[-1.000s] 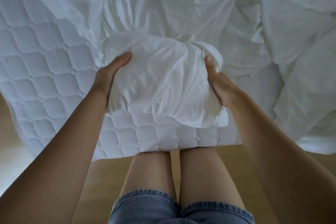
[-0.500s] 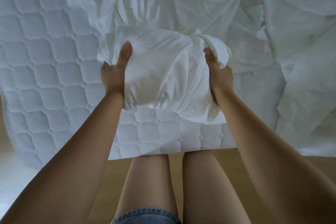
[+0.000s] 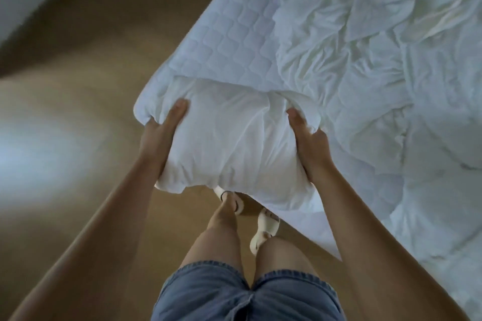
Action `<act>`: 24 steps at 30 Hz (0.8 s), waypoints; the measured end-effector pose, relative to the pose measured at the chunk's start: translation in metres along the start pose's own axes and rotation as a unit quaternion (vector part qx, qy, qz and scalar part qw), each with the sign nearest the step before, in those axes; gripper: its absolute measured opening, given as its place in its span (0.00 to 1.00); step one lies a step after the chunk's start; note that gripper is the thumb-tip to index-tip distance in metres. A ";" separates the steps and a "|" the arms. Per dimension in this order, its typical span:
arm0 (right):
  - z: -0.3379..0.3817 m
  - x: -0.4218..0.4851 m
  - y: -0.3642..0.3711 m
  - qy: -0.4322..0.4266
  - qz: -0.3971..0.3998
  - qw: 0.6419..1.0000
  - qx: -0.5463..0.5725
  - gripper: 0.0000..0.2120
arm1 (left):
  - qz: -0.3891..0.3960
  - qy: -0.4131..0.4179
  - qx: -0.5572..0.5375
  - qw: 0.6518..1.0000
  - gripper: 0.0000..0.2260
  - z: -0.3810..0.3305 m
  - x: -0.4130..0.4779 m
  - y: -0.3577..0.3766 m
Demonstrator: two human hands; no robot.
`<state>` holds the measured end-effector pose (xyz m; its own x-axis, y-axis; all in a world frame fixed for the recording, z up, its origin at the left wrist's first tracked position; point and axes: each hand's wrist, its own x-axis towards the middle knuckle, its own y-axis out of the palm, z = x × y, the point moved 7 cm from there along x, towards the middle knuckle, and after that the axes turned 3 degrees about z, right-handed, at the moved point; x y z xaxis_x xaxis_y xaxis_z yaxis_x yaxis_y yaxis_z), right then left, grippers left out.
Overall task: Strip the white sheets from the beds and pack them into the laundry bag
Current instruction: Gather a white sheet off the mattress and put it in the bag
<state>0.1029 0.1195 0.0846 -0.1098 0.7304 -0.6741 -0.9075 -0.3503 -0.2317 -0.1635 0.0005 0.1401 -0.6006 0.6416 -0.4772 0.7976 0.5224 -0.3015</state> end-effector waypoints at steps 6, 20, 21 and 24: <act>0.037 -0.068 0.099 -0.080 0.121 0.982 -0.119 0.55 | -0.072 0.044 -0.068 0.994 0.18 0.030 -0.085 -0.115; 0.046 -0.211 0.443 -0.159 0.318 0.888 -0.292 0.46 | -0.315 -0.014 -0.238 0.919 0.34 0.192 -0.184 -0.417; 0.048 -0.217 0.462 -0.163 0.322 0.885 -0.294 0.46 | -0.322 -0.019 -0.246 0.914 0.35 0.199 -0.185 -0.433; 0.053 -0.229 0.513 -0.168 0.323 0.878 -0.310 0.35 | -0.333 -0.031 -0.281 0.900 0.28 0.216 -0.185 -0.466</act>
<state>-0.3588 -0.1962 0.1575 -0.7278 0.3573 -0.5853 -0.2281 -0.9311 -0.2847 -0.4119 -0.4834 0.1907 -0.9167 0.0585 -0.3952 0.0977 0.9920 -0.0798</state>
